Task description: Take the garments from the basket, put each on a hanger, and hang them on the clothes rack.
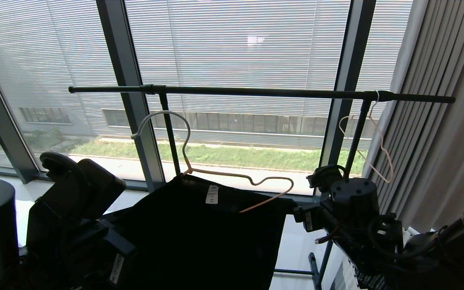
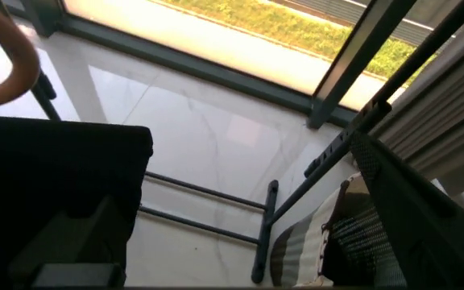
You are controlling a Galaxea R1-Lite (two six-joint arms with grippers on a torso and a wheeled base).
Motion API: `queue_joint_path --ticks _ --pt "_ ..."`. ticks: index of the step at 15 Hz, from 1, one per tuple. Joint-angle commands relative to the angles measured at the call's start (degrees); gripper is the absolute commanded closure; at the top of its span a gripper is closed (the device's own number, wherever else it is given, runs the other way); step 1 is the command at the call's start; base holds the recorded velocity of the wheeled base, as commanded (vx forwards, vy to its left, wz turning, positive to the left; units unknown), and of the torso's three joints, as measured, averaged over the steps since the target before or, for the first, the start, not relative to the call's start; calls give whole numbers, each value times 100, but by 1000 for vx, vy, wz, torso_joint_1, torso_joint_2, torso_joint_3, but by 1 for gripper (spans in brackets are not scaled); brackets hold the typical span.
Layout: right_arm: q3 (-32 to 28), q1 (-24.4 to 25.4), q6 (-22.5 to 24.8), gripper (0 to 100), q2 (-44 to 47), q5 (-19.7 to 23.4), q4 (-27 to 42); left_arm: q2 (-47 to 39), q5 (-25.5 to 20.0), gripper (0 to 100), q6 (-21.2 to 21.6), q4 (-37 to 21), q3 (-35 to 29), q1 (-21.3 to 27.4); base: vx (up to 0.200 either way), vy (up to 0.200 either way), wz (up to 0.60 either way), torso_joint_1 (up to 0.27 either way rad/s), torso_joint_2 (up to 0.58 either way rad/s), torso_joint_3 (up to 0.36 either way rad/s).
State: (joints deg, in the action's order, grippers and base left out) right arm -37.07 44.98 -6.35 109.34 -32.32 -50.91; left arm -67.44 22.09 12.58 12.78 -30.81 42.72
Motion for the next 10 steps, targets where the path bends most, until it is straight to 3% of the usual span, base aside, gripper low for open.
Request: queue_joint_path --ticks 1,4,7,8,10 --pt "-2 -341 99 0 -308 68 2 20 -12 100 8 -3 154 35 0 0 0 0 0 0" --pt "16 -552 319 0 -484 560 20 20 -363 100 25 -3 233 158 0 0 0 0 0 0" --pt "-55 -851 591 0 -694 1140 99 -76 -398 100 183 -3 400 149 0 0 0 0 0 0" --pt "-116 -1009 723 0 -879 1500 336 -200 -363 100 421 -3 505 105 0 0 0 0 0 0" --pt "-397 -1185 828 0 -1195 1975 951 -463 -363 100 509 14 549 79 0 0 0 0 0 0"
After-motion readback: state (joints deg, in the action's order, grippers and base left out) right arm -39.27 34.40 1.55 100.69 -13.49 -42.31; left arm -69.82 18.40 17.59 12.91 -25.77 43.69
